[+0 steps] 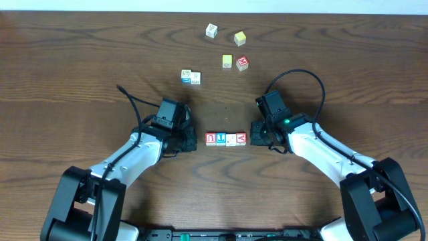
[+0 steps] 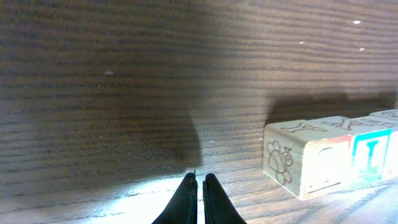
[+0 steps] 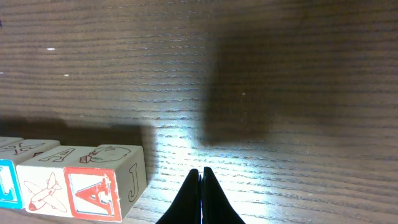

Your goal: Lift 4 blocks

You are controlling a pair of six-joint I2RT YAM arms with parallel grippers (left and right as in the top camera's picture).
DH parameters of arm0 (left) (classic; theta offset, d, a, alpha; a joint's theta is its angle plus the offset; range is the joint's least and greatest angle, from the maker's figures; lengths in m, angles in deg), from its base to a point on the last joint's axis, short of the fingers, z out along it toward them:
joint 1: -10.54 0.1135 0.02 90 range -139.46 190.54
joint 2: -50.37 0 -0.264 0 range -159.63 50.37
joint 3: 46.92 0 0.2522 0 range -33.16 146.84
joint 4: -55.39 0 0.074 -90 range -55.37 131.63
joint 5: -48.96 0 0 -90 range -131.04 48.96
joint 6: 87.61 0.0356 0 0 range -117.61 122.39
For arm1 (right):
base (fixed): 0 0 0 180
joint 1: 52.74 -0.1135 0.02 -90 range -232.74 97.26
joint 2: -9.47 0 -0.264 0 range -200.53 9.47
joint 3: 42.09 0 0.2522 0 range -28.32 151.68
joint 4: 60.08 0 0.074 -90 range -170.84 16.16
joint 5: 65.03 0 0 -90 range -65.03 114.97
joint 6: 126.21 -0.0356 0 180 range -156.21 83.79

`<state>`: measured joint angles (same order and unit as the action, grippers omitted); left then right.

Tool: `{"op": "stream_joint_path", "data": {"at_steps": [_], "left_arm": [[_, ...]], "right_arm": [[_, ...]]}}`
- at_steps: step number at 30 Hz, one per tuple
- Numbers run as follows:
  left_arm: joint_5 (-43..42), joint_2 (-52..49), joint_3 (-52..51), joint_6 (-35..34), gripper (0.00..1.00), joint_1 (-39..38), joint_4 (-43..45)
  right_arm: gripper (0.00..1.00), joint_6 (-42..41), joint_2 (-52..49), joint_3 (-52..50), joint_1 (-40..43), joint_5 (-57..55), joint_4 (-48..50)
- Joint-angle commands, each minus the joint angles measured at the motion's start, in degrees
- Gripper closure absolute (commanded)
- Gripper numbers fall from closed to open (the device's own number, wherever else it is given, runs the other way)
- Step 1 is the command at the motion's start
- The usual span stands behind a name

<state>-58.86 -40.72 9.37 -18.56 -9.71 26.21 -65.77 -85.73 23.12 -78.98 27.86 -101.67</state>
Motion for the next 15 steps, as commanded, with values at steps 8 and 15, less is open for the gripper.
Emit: {"op": "stream_joint_path", "data": {"at_steps": [8, 15], "left_arm": [[0.5, -0.5, 2.6, 0.8, 0.93, 0.2, -0.8], [0.5, -0.5, 2.6, 0.8, 0.93, 0.2, -0.7]], "right_arm": [[0.99, 1.4, -0.4, 1.0, -0.5, 0.9, 0.5], [0.99, 1.4, -0.6, 1.0, -0.5, 2.6, 1.4]]}}
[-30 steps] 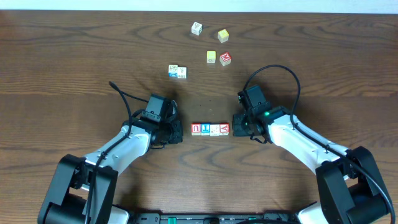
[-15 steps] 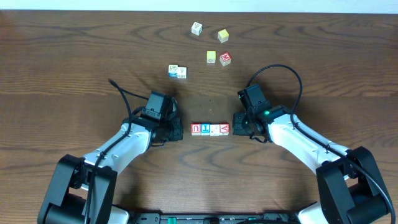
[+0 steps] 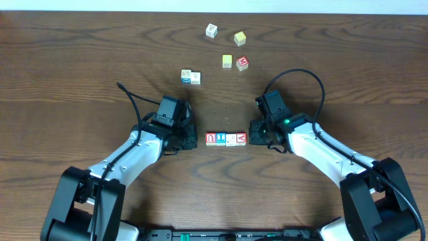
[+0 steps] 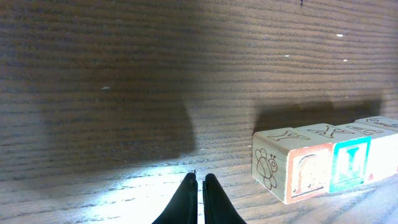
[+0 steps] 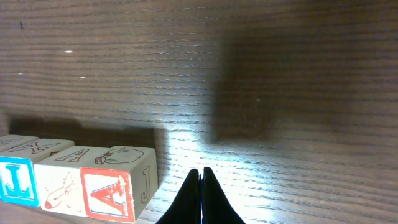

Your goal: Lift 4 blocks

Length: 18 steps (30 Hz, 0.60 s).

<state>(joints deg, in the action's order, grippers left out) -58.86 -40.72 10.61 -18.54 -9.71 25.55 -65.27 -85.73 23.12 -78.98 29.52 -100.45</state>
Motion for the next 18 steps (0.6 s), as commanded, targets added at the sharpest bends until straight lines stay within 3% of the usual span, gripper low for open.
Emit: {"op": "stream_joint_path", "data": {"at_steps": [1, 18], "left_arm": [[0.4, -0.5, 1.3, 0.8, 0.93, 0.2, -0.1], [-2.3, -2.2, 1.3, 0.8, 0.92, -0.5, 2.2]], "right_arm": [[0.99, 0.9, -0.8, 1.0, -0.5, 0.9, 0.2], [0.99, 0.9, -2.1, 1.0, -0.5, 3.1, 1.7]]}}
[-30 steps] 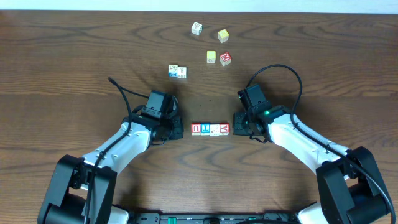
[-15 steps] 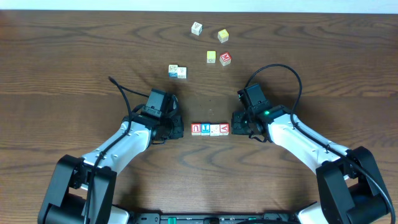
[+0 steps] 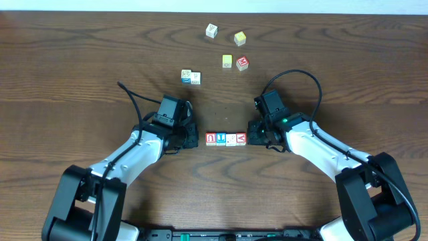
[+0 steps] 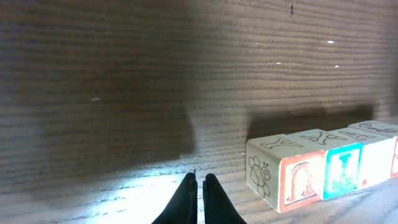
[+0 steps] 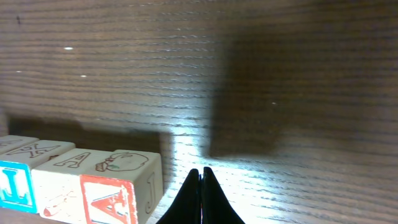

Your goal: Lift 4 blocks

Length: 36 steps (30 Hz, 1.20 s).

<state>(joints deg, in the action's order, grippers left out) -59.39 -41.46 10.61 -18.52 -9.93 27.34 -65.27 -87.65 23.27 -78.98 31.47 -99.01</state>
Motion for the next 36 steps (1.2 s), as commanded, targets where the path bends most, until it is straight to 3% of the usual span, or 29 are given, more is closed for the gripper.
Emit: {"op": "stream_joint_path", "data": {"at_steps": [1, 36], "left_arm": [[-2.5, -1.9, 1.3, 0.7, 0.93, -0.4, 0.8], [-5.0, -3.6, 2.3, 1.0, 0.93, -2.8, 3.0]], "right_arm": [[0.99, 0.9, -0.2, 0.9, -0.5, 1.3, 0.3], [0.99, 0.4, -2.4, 0.9, -3.7, -0.5, 0.7]]}}
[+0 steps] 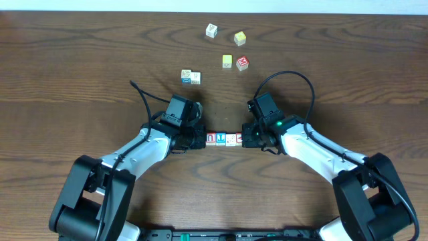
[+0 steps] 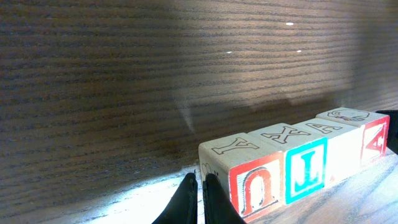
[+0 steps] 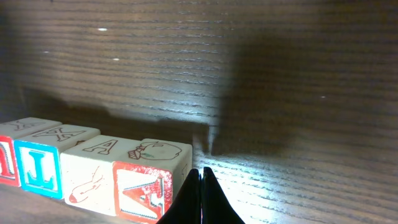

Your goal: Lift 4 blocks

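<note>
Four letter blocks (image 1: pixel 225 139) stand in a tight row at the table's middle. The left wrist view shows the row's left end, a red U block (image 2: pixel 247 179) beside a blue L block (image 2: pixel 305 160). My left gripper (image 1: pixel 200 138) (image 2: pixel 199 180) is shut, its tips against that end face. In the right wrist view the row's right end is a red A block (image 3: pixel 147 182). My right gripper (image 1: pixel 248 136) (image 3: pixel 200 175) is shut too, its tips against that end. The row sits between both grippers. Whether it is off the wood cannot be told.
Spare blocks lie at the back: a white one (image 1: pixel 211 30), a yellow one (image 1: pixel 240 38), another yellow (image 1: pixel 227 61) beside a red one (image 1: pixel 242 63), and a touching pair (image 1: pixel 190 77). The brown wooden table (image 1: pixel 80 73) stretches to both sides.
Both shut grippers have moved inward. The left one was a gap away from the U block and now touches it. The right one now touches the A block's end.
At first both shut grippers stood well apart from the row's ends, low on the table. At each later moment each was a little closer to its end. Now both tips rest against the row, which stays in the same spot in the overhead view.
</note>
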You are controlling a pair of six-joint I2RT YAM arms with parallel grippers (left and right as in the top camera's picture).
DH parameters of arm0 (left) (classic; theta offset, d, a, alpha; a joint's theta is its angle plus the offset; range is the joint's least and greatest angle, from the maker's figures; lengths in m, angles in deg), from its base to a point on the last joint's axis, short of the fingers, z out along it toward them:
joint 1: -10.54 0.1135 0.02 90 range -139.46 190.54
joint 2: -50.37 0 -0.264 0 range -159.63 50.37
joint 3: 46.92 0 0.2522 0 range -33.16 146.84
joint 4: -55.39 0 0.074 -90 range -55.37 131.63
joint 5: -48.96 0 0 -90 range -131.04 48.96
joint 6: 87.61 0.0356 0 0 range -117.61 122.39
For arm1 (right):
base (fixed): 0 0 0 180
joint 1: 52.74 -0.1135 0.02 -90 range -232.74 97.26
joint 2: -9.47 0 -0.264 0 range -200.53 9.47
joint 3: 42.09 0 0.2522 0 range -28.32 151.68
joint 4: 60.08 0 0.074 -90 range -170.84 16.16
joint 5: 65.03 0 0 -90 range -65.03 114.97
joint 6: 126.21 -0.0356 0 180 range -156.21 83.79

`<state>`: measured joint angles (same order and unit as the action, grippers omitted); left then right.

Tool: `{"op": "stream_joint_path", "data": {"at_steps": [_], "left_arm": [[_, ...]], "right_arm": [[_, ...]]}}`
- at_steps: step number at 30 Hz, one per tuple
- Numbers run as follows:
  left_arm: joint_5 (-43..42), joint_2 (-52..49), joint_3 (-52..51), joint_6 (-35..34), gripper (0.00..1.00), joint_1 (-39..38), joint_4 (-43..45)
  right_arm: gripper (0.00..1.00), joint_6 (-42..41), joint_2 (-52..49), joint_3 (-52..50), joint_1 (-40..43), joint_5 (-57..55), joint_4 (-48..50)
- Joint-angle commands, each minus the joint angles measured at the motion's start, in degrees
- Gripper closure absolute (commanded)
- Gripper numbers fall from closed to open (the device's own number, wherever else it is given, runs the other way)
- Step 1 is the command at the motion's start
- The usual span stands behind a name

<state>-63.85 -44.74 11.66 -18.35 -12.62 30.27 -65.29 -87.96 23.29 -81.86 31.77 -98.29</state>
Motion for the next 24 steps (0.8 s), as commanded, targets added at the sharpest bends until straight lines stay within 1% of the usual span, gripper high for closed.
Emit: {"op": "stream_joint_path", "data": {"at_steps": [1, 6, 10, 20, 24], "left_arm": [[-0.5, -0.3, 1.2, 0.8, 0.93, -0.1, 0.1], [-0.5, -0.3, 1.2, 0.8, 0.93, -0.1, 0.1], [-0.5, -0.4, 1.2, 0.8, 0.92, -0.1, 0.0], [-0.5, -0.4, 1.2, 0.8, 0.93, -0.1, 0.1], [-0.5, -0.4, 1.2, 0.8, 0.93, -0.1, 0.1]], "right_arm": [[0.99, 0.4, -2.6, 0.9, -0.8, -0.3, 0.1], [0.99, 0.5, -4.6, 0.9, -1.0, 3.0, 1.8], [0.99, 0.5, -4.6, 1.1, -1.6, 3.4, 3.5], [0.99, 1.0, -4.6, 1.3, -1.7, 3.8, 3.3], [0.99, 2.4, -4.6, 1.4, -1.7, 4.5, 3.3]]}}
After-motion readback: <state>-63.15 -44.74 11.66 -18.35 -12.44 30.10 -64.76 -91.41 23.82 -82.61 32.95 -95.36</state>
